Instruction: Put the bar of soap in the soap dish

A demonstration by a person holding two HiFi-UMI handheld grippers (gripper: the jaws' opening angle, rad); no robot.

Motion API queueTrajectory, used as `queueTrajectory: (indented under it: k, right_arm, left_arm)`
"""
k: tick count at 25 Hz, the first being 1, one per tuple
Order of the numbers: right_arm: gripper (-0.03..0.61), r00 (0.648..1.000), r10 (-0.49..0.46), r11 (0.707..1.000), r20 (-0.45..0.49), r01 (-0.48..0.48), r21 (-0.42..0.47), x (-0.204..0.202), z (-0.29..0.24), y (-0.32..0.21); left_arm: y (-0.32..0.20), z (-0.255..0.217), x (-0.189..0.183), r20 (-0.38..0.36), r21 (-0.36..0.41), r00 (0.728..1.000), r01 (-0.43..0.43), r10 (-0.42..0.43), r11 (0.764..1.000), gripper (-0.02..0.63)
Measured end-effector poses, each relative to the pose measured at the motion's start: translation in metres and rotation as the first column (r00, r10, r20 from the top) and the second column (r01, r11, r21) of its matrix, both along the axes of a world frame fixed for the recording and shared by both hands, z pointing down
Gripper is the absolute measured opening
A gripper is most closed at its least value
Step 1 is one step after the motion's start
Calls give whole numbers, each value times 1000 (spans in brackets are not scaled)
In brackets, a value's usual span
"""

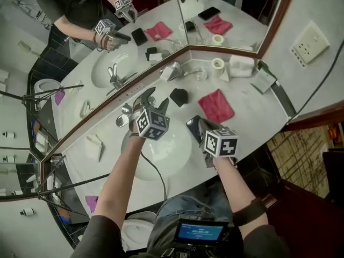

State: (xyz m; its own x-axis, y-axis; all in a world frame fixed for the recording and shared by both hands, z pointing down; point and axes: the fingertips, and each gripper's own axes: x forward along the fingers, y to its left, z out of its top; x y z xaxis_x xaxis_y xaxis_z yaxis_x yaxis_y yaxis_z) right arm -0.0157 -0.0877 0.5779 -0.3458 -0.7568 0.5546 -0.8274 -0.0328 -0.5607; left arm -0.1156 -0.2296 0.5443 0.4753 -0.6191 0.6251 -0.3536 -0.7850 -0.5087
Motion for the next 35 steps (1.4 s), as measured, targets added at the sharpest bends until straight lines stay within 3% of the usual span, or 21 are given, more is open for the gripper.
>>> queueTrajectory:
  k: [5, 10, 15, 19, 23, 25, 27, 35]
  right_arm:
    - [20, 999, 24, 999, 32, -23, -32, -3, 19, -37]
    - [20, 998, 15, 998, 54, -12, -57, -18, 38, -63]
    - [20, 998, 15, 997, 63, -11, -70, -22, 50, -85]
    - [20, 998, 13, 997, 67, -8, -75, -22, 57, -97]
    - [20, 998, 15, 997, 64, -10, -80, -21, 61, -103]
    - [20, 998, 19, 997, 65, -14, -81, -19, 63, -104]
    - [20, 998, 20, 997, 65, -14, -80, -18, 63, -105]
    - [20, 997, 13, 997, 70, -7, -82, -21, 62, -102]
  left_arm:
    - [-37, 29, 11, 105, 83, 994, -35, 27, 996, 265]
    - [-68, 65, 10, 232, 140, 971, -93, 59, 986, 265]
    - [-98, 82, 19, 286, 202, 956, -132, 70, 970, 270]
    - [-109, 101, 26, 341, 209, 933, -195, 115, 958, 270]
    - [-111, 102, 31, 352, 219, 928, -207, 121, 954, 267]
    - [-111, 103, 32, 350, 223, 928, -212, 125, 951, 197]
    - [-109, 103, 32, 344, 230, 930, -214, 126, 950, 178]
    - [-104, 85, 29, 263, 257, 959, -171, 102, 951, 109]
